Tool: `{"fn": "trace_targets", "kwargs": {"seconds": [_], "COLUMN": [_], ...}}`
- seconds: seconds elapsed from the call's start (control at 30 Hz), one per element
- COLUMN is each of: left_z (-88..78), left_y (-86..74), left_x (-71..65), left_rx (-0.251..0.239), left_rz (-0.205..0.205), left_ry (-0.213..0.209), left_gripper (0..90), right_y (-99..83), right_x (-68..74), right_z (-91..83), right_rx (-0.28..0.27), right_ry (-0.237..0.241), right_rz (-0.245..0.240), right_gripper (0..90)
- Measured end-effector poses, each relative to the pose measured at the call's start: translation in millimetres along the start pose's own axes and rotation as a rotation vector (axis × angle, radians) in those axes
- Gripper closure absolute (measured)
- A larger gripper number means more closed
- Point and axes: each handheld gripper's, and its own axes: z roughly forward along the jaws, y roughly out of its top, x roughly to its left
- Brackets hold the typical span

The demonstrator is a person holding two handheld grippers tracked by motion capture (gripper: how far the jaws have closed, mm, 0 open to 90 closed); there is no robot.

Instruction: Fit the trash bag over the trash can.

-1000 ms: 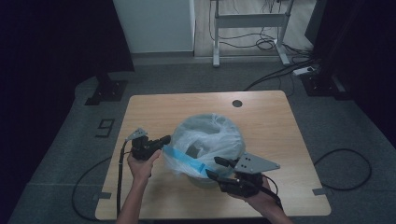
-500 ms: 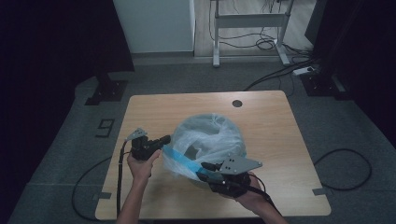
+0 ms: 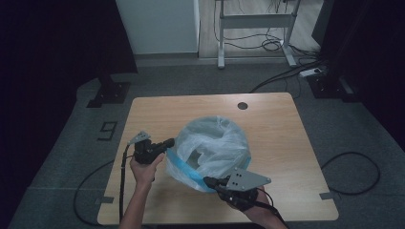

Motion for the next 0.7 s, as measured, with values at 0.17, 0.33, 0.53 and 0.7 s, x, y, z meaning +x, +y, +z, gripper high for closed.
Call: {"fn": "trace_targets", "kwargs": {"seconds": [0.17,0.33,0.53,0.7], "left_z": [-2.8,-3.5,-2.0,-0.6], "left_y": [0.2,-1.2,-6.3,-7.2], "left_x": [-1.1,0.2,3.0,2.1], "left_rx": [0.0,0.002,0.011,0.015], "left_rz": [0.007,-0.001,-0.012,-0.011], "left_ry": [0.003,-0.002,-0.004,-0.009], "left_gripper": [89.1,89.0,88.8,88.6], "right_y": [-9.2,-27.5,-54.5,-72.8], "right_x": [9.3,9.5,-3.0,-15.5], "right_z": [-0.1,7.4,14.9,19.8], "right_rx": [0.011,0.056,0.103,0.136], "right_ry": [0.002,0.008,-0.007,-0.018], "right_rz": [-0.031,-0.005,0.057,0.11], "right_gripper": [89.1,89.1,89.1,89.1]}}
